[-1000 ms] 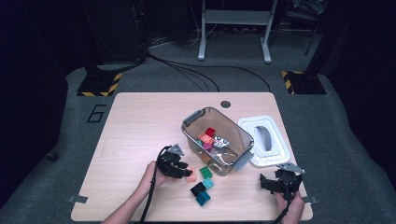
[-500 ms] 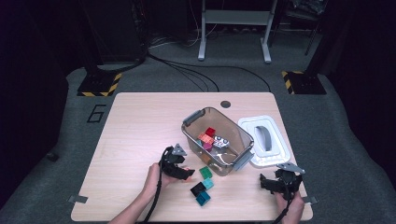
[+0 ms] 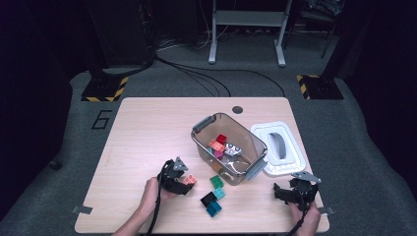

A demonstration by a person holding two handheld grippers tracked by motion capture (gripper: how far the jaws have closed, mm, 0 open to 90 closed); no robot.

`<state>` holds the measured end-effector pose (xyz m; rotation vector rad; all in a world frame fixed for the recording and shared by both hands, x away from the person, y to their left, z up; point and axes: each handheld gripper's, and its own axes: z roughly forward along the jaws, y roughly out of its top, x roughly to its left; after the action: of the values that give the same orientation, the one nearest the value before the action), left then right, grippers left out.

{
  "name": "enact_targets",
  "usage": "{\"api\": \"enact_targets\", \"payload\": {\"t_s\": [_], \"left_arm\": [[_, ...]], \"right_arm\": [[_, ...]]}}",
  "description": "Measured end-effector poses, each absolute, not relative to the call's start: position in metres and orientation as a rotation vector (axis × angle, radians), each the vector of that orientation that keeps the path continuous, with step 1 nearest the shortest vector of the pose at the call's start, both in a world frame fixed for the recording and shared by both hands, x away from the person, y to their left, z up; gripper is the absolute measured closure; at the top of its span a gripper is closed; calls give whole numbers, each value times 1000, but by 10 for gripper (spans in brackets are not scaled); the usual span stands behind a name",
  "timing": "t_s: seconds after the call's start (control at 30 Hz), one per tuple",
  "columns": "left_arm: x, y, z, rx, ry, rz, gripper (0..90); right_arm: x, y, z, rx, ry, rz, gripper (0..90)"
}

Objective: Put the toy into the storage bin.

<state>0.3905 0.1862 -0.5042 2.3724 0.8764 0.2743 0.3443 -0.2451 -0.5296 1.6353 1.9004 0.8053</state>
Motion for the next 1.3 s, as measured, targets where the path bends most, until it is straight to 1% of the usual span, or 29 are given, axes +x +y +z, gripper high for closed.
{"api": "enact_targets", "payload": {"t_s": [0.03,0.13,0.23,0.3,0.37,0.47,0.53,0.6,0.93,1.3], "left_arm": [[391,188,-504,2366,878,278,363],[393,188,-501,2338,869,248,360],[396,181,-499,2350,854,234,370],[398,176,-499,2371,842,244,393],[401,173,-501,2386,837,227,411],[403,171,-502,2406,828,208,468],[403,171,-503,2403,818,212,533],[403,170,-502,2405,815,221,579],[405,176,-493,2365,821,225,589],[411,187,-471,2323,831,277,590]], "right_arm": [[344,-245,-530,1636,1900,805,0],[344,-245,-530,1636,1900,805,0],[344,-245,-530,1636,1900,805,0],[344,-245,-530,1636,1900,805,0],[344,-245,-530,1636,1900,805,0],[344,-245,-530,1636,1900,805,0],[344,-245,-530,1636,1900,805,0],[344,-245,-530,1635,1900,805,0],[344,-245,-530,1635,1901,805,0],[344,-245,-530,1635,1901,805,0]]}}
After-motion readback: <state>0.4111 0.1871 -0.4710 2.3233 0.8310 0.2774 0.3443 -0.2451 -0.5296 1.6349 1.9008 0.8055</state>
